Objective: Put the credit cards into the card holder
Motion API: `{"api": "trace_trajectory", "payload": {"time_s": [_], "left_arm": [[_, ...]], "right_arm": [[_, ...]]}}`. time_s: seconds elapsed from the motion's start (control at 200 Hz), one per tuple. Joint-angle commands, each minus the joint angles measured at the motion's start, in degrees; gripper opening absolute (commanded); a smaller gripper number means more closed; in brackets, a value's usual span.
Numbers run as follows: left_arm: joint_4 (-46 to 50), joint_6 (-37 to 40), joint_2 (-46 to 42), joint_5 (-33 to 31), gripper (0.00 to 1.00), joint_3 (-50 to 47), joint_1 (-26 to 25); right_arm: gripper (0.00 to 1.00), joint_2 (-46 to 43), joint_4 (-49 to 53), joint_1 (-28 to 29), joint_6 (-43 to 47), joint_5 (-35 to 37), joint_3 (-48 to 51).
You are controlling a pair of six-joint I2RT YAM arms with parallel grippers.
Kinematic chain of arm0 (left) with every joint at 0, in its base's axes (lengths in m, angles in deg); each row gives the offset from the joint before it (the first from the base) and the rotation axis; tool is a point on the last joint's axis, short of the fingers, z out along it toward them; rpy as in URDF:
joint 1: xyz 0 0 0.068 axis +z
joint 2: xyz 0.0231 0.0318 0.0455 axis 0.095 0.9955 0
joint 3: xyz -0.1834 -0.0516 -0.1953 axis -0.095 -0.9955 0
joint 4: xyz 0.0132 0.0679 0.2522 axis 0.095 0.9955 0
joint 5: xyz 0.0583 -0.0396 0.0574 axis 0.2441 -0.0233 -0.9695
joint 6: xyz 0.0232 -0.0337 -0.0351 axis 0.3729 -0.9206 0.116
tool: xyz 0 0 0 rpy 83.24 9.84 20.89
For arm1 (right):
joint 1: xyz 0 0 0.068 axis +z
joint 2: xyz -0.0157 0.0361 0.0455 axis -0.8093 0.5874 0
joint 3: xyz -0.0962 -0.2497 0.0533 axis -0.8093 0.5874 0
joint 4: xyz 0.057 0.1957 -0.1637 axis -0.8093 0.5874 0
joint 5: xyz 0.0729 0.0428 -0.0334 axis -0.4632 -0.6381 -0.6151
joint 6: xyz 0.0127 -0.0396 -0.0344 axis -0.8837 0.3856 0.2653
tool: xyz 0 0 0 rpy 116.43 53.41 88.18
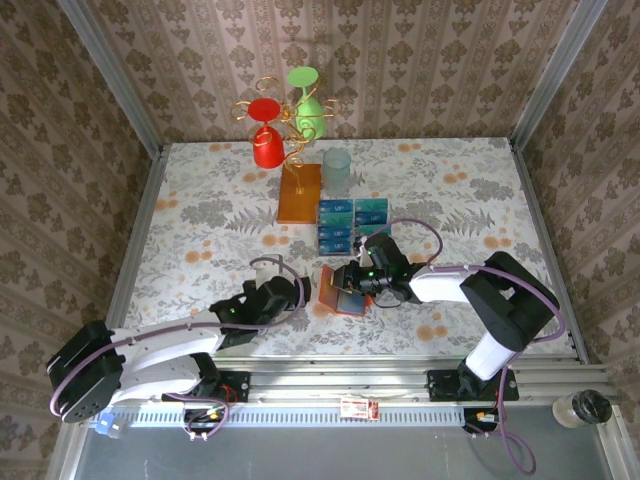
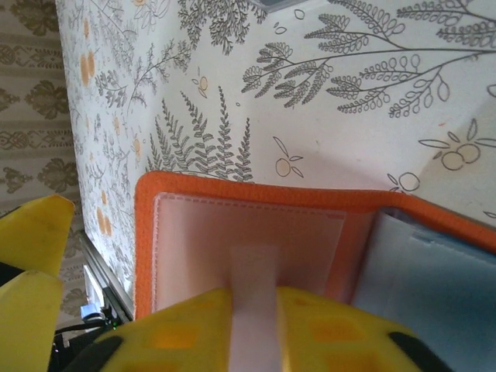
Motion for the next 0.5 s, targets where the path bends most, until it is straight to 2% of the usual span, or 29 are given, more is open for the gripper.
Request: {"api": "trace_trajectory", "payload": {"time_s": [0.0,0.08,0.495], "left_arm": [[0.5,1.99,0.98,1.39,1.0,1.96,0.64],[0.39,2.37,1.71,2.03,1.0,2.42,0.87],[-1.62,5.75,9.55,6.55,1.0,6.09,1.31]], "right_arm": [[0.12,1.85,-0.31,-0.15,0.47,-1.91,-1.22],[0.06,2.83,0.02,-0.19,0.43,-2.2,-2.14],[0.04,6.5,-0.04,-0.15,-0.06,-2.88,-3.36]]}}
